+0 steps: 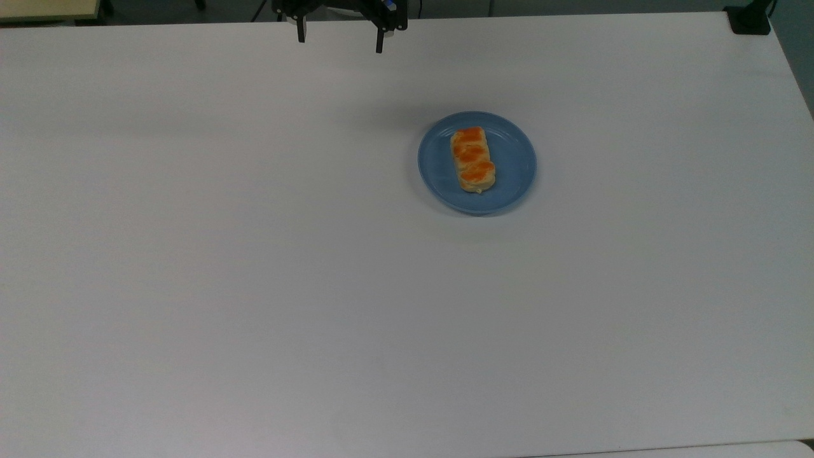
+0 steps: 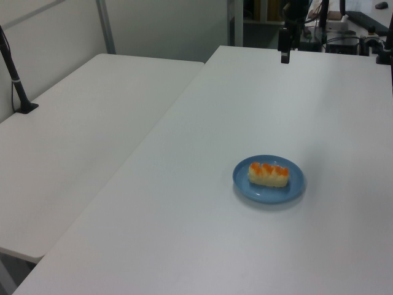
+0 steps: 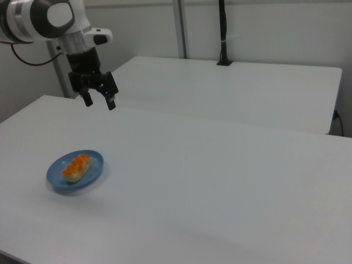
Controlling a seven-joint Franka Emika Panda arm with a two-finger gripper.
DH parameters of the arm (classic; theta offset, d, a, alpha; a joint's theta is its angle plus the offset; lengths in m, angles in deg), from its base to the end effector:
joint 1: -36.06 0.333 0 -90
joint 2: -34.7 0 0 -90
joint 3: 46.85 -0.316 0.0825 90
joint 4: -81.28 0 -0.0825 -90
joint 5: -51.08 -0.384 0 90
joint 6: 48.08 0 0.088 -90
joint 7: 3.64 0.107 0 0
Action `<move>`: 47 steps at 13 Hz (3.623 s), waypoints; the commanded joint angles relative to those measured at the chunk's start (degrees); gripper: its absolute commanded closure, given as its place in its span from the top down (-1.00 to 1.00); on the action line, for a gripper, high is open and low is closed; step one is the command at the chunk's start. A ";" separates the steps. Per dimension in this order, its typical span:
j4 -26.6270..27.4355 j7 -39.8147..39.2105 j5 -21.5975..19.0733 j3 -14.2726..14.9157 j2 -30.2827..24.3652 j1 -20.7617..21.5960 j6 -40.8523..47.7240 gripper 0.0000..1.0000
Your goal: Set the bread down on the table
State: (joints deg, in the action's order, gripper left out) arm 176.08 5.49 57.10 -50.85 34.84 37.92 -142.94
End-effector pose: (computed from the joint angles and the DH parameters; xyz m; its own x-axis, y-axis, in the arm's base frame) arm 0.5590 0.0469 0.5913 0.9988 -0.0473 0.0147 -0.0486 -0.9935 0.1033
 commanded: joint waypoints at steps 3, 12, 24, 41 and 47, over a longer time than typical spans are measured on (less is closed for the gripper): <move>-0.67 -1.39 -1.27 0.57 -0.49 0.08 1.87 1.00; -0.67 -1.39 -1.27 0.57 -0.49 0.08 1.87 1.00; -0.23 -1.39 -3.73 -0.31 0.56 0.78 1.17 1.00; 5.22 8.70 -3.21 -0.39 15.31 15.98 -11.39 1.00; 6.01 8.98 0.04 -0.31 20.60 17.66 -15.52 1.00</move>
State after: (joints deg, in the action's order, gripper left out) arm 181.09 13.57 55.38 -51.76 54.47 55.04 -155.51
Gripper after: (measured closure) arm 0.000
